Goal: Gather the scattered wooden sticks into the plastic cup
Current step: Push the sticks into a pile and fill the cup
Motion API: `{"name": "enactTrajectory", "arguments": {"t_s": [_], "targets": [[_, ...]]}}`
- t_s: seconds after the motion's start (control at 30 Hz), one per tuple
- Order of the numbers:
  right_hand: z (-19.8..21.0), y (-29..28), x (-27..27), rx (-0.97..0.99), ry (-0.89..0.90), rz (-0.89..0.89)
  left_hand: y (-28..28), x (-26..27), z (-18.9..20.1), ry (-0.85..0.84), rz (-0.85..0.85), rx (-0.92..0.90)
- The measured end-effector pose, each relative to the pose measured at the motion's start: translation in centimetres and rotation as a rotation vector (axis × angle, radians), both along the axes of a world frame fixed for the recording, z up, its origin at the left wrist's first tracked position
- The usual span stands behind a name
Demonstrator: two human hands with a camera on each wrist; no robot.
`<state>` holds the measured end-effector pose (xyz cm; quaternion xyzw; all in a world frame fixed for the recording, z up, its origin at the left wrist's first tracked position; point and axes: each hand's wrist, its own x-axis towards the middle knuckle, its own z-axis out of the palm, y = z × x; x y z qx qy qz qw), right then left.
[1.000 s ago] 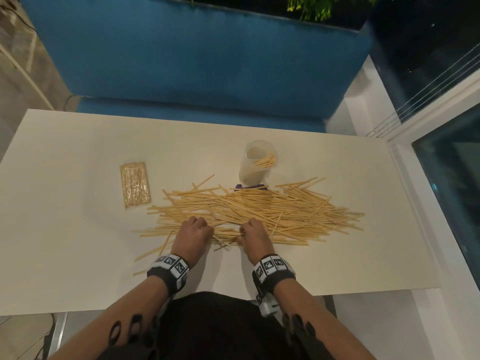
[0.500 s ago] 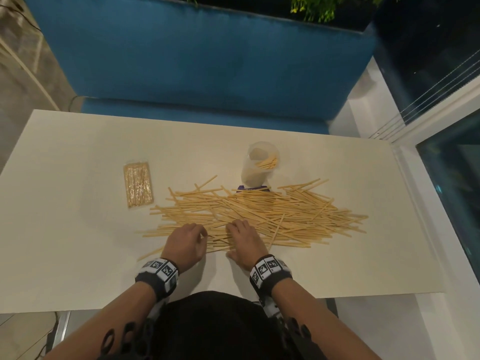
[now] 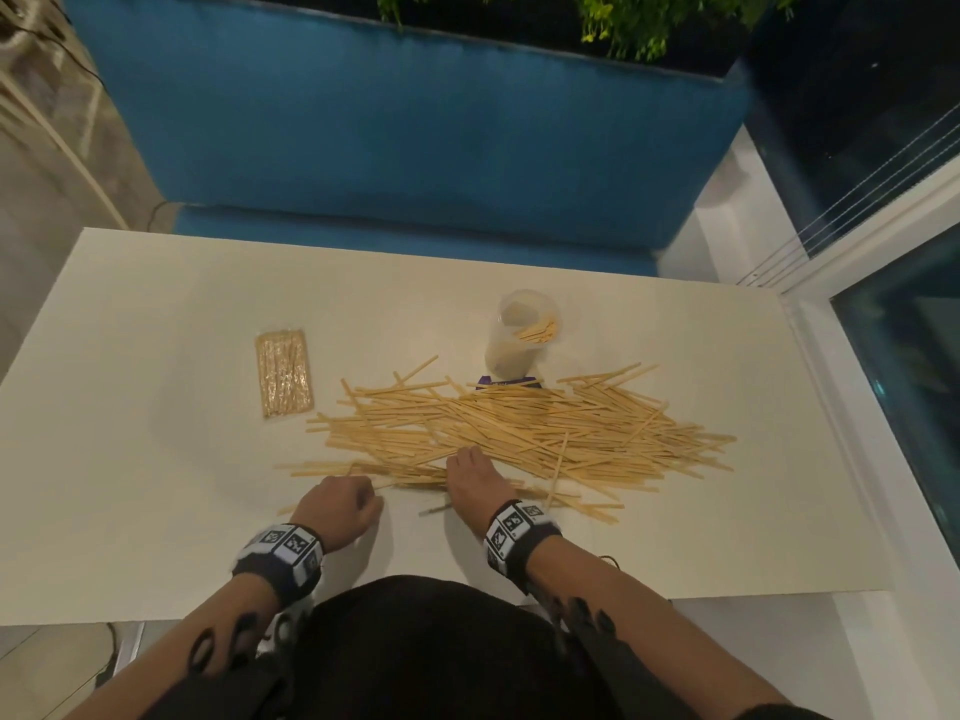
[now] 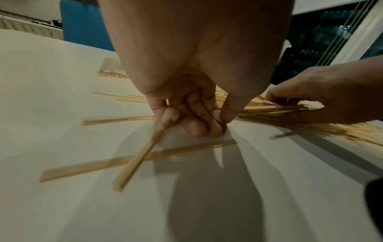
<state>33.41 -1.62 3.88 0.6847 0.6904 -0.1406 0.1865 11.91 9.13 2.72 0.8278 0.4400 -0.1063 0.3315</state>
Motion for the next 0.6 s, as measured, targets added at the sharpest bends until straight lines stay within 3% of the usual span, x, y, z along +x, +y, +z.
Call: {"name": "enactTrajectory", "arguments": {"t_s": [0.33, 0.5, 0.6], "targets": [[1.5, 1.1, 2.5, -0.032, 0.25, -0.158, 0.7, 0.4, 0.5, -0.083, 0.111, -0.008], [2.8, 2.2, 4.4, -0.037, 0.396, -0.278, 1.8, 1.6, 1.7, -0.307, 0.352, 0.057], [3.8, 3.3, 5.0, -0.069, 0.464, -0.314, 2.7, 3.8, 3.6, -0.405, 0.602, -0.098]]}}
